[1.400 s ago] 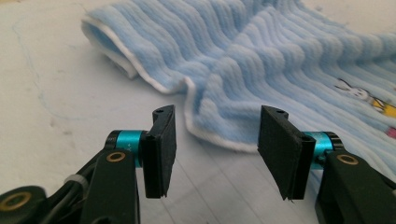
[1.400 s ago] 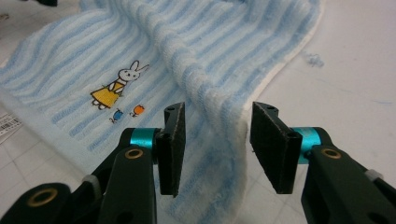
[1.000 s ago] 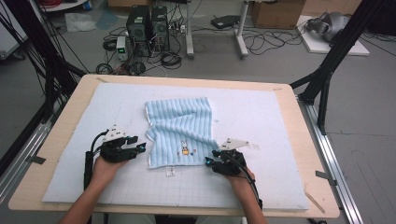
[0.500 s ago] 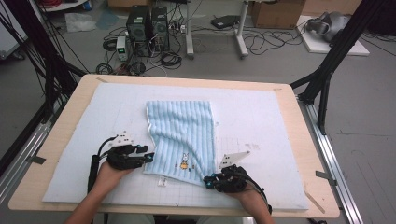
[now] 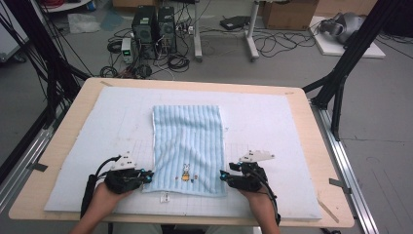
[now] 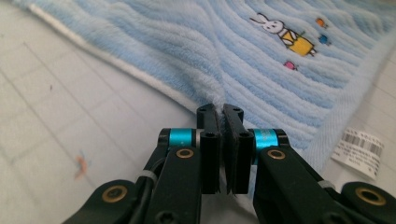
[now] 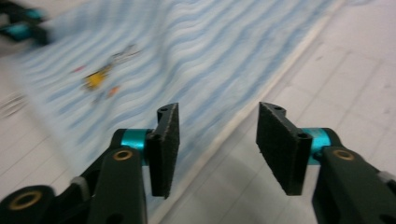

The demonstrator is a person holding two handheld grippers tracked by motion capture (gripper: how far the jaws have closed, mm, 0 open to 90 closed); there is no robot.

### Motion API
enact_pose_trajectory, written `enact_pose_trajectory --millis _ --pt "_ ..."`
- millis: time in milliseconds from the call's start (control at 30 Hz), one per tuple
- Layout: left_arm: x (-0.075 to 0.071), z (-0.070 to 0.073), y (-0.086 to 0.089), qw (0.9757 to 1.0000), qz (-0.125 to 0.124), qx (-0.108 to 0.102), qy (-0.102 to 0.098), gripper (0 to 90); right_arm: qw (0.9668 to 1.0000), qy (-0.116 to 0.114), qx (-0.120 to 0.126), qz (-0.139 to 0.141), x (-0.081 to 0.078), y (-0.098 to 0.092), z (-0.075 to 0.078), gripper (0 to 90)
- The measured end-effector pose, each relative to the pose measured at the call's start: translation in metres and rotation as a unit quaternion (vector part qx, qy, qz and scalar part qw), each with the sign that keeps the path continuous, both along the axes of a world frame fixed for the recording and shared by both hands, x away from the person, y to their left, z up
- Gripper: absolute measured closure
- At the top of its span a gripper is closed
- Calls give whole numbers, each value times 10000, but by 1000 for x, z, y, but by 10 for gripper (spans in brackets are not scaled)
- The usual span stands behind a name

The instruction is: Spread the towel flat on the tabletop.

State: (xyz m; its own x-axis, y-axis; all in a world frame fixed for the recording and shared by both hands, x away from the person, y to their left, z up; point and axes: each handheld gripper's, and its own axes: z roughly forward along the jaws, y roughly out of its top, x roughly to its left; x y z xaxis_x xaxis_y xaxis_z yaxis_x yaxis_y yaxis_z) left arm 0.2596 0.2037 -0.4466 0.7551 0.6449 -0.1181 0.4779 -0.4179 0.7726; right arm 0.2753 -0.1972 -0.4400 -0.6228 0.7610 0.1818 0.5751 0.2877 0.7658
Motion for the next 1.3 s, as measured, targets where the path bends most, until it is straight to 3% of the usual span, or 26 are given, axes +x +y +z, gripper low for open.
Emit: enact_pose_trajectory --millis 100,233,267,300,333,367,433,667,833,900,1000,1067,1200,1300 --pt "-7 0 7 10000 -14 -30 16 852 9996 -77 -257 -64 6 14 -1 476" --pt "-11 -3 13 9998 -16 -164 65 849 9973 -86 -713 -128 11 29 -6 591" --pt "-11 -3 13 9998 -11 -178 71 848 9973 -43 -728 -69 9 30 -5 766" --pt "-10 -3 13 9998 -14 -183 77 848 9973 -43 -728 -69 9 30 -5 766" --pt "-10 -3 13 9998 -20 -187 81 848 9974 -14 -715 25 8 30 -4 849" --pt "-11 -3 13 9998 -47 -197 91 848 9973 4 -724 101 7 30 -4 865" --pt "-12 -3 13 9996 -105 -225 104 848 9966 109 -784 236 2 29 -1 871" --pt "-26 -5 10 9981 -419 -381 260 847 9974 305 -537 359 -16 10 0 870" --pt "-38 -5 13 9937 -829 -515 546 845 9959 428 -564 569 -31 4 1 868" --pt "-40 -5 14 9926 -951 -506 559 822 9955 476 -533 630 -37 2 1 858" --pt "-35 -2 18 9952 -650 -566 465 588 9969 346 -394 589 -39 0 3 746" --pt "-28 0 20 9966 -418 -628 329 514 9985 159 -260 456 -35 0 6 660" --pt "-9 11 23 9968 12 -798 -79 483 9991 -192 -177 332 -21 8 11 537" --pt "8 26 26 9929 215 -1130 -317 476 9990 -239 -224 312 -4 22 11 491"
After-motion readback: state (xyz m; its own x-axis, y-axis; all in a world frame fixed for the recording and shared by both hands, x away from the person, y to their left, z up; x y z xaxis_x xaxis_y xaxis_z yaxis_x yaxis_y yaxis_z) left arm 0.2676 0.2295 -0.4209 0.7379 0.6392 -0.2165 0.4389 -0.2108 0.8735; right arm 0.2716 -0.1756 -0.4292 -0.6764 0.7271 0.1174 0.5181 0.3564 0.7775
